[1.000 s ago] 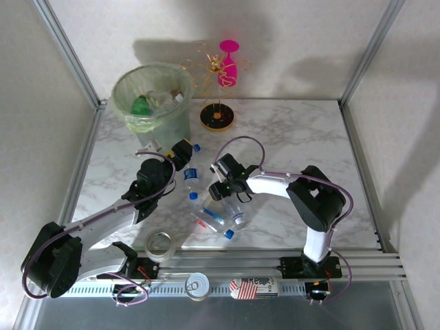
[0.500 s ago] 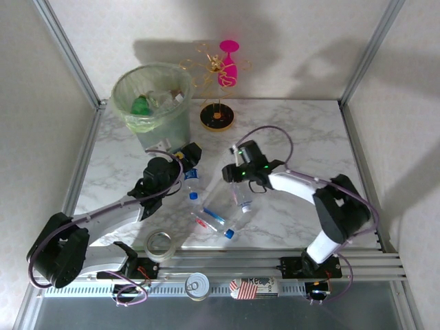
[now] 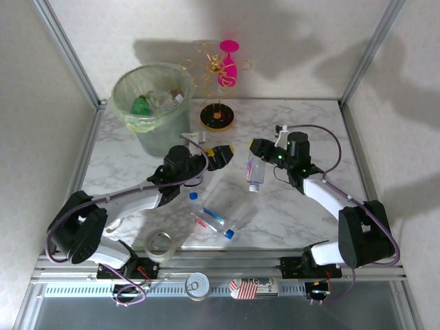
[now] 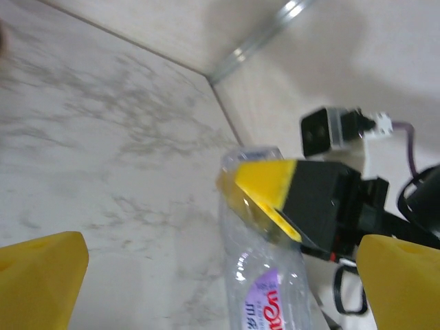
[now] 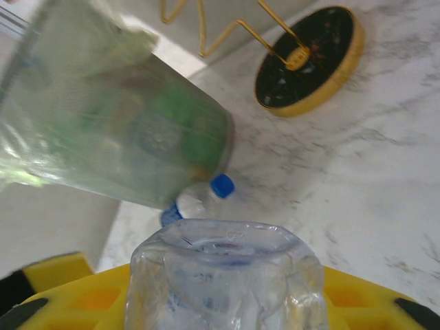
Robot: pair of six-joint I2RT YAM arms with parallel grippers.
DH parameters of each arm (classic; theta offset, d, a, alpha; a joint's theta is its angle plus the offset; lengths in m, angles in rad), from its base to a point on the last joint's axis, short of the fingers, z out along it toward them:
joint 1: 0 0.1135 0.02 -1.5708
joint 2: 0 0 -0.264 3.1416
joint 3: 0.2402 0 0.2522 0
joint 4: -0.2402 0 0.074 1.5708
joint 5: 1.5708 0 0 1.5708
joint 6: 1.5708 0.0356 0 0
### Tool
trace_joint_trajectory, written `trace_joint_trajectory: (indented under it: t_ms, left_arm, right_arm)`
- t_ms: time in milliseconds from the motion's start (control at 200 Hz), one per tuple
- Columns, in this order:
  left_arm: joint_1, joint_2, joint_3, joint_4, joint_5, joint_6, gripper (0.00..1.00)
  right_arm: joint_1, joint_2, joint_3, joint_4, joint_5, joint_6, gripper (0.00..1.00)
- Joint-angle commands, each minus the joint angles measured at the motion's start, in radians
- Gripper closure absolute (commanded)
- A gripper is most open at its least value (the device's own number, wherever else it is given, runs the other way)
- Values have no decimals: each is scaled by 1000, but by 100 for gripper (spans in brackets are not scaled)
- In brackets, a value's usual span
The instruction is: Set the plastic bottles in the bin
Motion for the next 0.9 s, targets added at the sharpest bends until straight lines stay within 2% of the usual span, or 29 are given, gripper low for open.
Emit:
trace_joint_trajectory:
  t_ms: [0, 406, 536, 711, 891]
  left_arm:
    - [-35, 50, 76, -47, 155, 49, 0]
    - [-116, 213, 224, -118, 248, 74, 1]
    - [-126, 249, 261, -140, 265, 81, 5]
    - [-134, 281, 289, -145, 285, 74, 15]
    - [-134, 285, 292, -128, 287, 66, 34]
  right_arm:
    - [-2, -34, -10, 154, -91, 80, 56]
    - [-2, -86, -70, 295, -84, 87, 57]
    - [-3, -102, -84, 313, -82, 84, 56]
    - [-3, -118, -96, 325, -78, 79, 57]
    - [-3, -124, -102, 325, -77, 76, 55]
